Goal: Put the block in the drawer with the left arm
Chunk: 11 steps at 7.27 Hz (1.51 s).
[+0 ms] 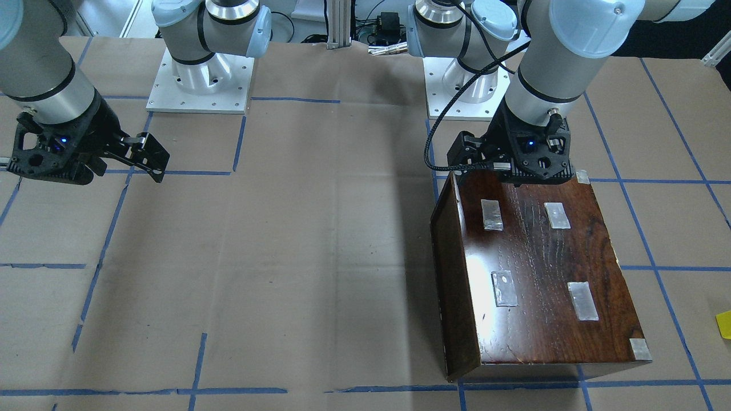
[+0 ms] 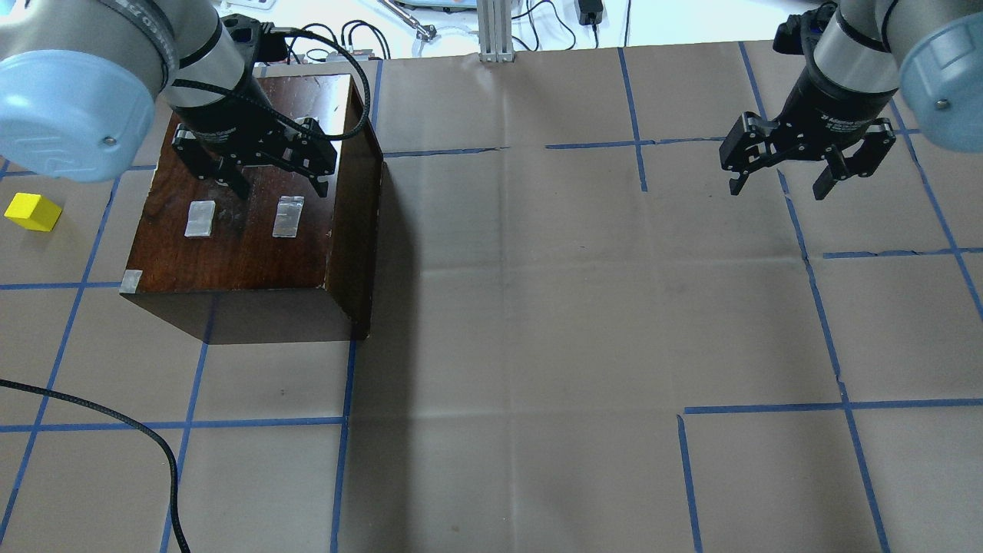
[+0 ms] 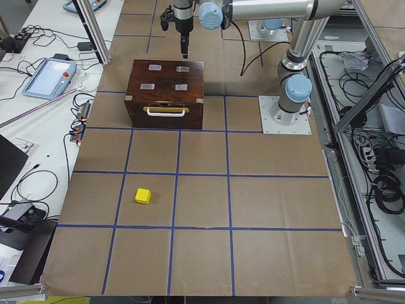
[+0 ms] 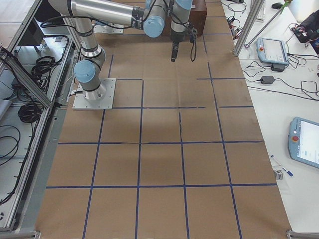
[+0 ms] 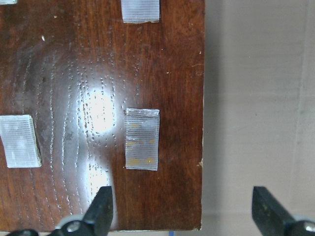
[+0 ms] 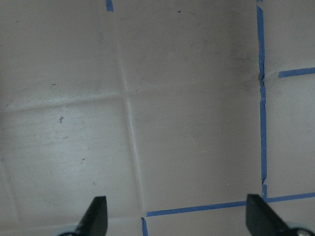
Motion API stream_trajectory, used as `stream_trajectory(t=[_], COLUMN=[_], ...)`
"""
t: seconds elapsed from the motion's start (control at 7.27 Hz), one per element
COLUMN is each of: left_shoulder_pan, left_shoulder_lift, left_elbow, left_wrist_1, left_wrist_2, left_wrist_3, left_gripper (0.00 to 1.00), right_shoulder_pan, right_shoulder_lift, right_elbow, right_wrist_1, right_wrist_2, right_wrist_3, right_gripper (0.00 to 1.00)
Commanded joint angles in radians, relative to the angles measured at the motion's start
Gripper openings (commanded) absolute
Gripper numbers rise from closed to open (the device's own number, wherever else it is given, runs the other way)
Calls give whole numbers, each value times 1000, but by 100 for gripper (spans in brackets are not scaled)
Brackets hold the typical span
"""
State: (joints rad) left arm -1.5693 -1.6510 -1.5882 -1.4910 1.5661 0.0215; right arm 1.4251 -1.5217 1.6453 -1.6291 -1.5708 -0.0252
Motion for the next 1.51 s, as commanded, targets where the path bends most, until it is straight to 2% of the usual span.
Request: stream_trajectory(t=[0.0,1.1,1.38], left_shoulder_pan=[0,8,84], left_shoulder_lift=[5,28,36], left_elbow=[-7,-3,2], left_wrist_1=[0,-18,-17], left_wrist_2=[2,-11,-3], left_wrist_3=[0,-3,1], left_gripper=[99,99,99], right_shoulder_pan=[0,0,0], right_shoulder_lift=[0,0,0], right_elbow=[1,1,1], right_wrist_1=[0,0,0], right_wrist_2=[0,0,0], right_wrist_3=[-1,-1,-1], right_gripper=[100,100,100])
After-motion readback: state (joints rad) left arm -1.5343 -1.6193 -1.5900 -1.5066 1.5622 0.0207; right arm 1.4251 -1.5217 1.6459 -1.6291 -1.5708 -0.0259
